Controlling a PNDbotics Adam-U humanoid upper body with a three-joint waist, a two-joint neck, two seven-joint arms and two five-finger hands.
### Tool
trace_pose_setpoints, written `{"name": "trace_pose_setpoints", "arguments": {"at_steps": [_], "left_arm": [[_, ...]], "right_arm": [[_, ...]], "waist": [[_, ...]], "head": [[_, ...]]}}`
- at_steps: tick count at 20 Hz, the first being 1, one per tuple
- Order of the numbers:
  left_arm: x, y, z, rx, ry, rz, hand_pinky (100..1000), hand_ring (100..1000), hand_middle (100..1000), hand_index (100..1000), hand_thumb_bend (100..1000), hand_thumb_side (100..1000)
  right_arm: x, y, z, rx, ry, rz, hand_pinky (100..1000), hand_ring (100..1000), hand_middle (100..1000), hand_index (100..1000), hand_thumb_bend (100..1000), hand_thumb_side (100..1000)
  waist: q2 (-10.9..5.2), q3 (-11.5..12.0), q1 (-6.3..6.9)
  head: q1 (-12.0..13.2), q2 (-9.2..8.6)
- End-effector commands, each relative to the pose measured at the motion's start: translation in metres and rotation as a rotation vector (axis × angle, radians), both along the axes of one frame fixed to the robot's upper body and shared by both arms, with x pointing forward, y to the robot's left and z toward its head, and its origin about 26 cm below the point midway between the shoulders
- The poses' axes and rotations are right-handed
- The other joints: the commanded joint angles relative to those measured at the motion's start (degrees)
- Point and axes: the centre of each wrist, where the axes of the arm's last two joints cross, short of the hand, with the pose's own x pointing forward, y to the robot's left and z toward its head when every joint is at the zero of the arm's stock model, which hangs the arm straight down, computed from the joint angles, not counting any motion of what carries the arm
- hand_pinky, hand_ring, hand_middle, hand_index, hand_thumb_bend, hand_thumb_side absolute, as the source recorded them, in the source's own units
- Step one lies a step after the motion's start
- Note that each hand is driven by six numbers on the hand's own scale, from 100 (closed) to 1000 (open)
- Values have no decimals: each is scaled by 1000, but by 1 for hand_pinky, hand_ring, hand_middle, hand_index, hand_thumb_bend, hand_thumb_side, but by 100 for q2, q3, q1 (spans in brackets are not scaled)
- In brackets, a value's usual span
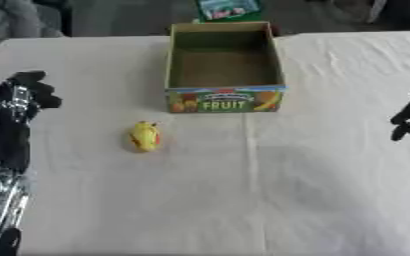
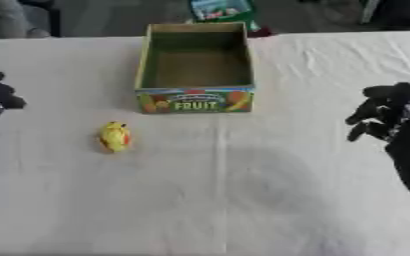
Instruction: Pick up objects on the table and place them in the box.
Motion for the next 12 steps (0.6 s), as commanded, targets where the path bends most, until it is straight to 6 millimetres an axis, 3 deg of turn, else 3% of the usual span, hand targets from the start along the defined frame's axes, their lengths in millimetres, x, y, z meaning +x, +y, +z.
{"name": "trace_pose_setpoints", "arguments": {"at_steps": [1,8,12], "left_arm": [[0,8,23,183,-32,-52,625,532,528,726,100,546],[7,17,49,572,10,-148,636,554,559,766,100,301],[18,13,61,761,35,-178,636,570,579,776,117,257]], "right_arm": [[-2,-2,7,-16,-24,2,417,549,505,692,100,671],[-2,-2,6,-22,-18,4,417,549,505,692,100,672],[-2,-2,6,-24,-14,10,417,548,505,692,100,671]], "waist": [[-89,-13,5],[-124,-52,35],[-147,-75,48]], "head": [[17,-24],[23,-17],[30,-7]]}}
